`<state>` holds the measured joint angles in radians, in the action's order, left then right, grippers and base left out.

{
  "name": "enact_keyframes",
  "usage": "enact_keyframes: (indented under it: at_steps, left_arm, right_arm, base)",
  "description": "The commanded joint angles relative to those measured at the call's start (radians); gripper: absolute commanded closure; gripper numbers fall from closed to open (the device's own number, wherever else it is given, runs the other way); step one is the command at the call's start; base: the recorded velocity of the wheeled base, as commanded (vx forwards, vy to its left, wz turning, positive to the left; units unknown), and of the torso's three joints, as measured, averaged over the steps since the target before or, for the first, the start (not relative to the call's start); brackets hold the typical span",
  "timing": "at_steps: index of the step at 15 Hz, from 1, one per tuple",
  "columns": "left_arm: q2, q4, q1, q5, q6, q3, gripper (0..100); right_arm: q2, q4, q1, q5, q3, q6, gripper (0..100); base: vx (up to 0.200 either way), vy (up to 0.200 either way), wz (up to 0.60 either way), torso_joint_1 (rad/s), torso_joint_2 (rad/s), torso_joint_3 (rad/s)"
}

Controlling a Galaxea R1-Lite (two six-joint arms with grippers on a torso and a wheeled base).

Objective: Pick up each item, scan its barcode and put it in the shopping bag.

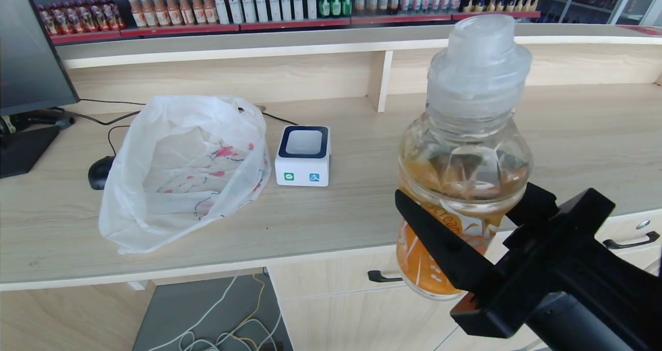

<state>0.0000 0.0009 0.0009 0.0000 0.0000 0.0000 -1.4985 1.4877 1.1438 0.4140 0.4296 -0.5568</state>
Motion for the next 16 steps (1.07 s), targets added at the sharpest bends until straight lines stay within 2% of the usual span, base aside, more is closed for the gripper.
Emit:
enact_keyframes:
  at_steps: [1, 4, 6, 8, 12, 16]
  left_arm:
    - [0.0, -0.001, 0.001, 0.0, 0.0, 0.0, 0]
    - [0.0, -0.001, 0.001, 0.0, 0.0, 0.0, 0]
    - [0.0, -0.001, 0.001, 0.0, 0.0, 0.0, 0]
    - [0.0, -0.001, 0.001, 0.0, 0.0, 0.0, 0]
    - [0.0, 0.001, 0.001, 0.0, 0.0, 0.0, 0]
    - [0.0, -0.001, 0.001, 0.0, 0.0, 0.0, 0]
  right_arm:
    - [-0.006, 0.0, 0.05, -0.001, -0.015, -0.034, 100]
    - [-0.006, 0.0, 0.105, -0.031, -0.035, -0.137, 100]
    - [-0.022, 0.0, 0.103, -0.139, -0.018, -0.218, 100]
    - [-0.037, 0.0, 0.105, -0.181, -0.02, -0.261, 100]
    - [-0.091, 0.0, 0.105, -0.33, -0.037, -0.416, 100]
    - [-0.078, 0.0, 0.113, -0.356, -0.058, -0.506, 100]
  base:
    - [0.0, 0.0, 0.0, 0.0, 0.0, 0.0]
    - [0.0, 0.0, 0.0, 0.0, 0.0, 0.0]
    - [0.0, 0.0, 0.0, 0.0, 0.0, 0.0]
    - [0.0, 0.0, 0.0, 0.0, 0.0, 0.0]
    - [0.0, 0.0, 0.0, 0.0, 0.0, 0.0]
    - [0.0, 0.0, 0.0, 0.0, 0.0, 0.0]
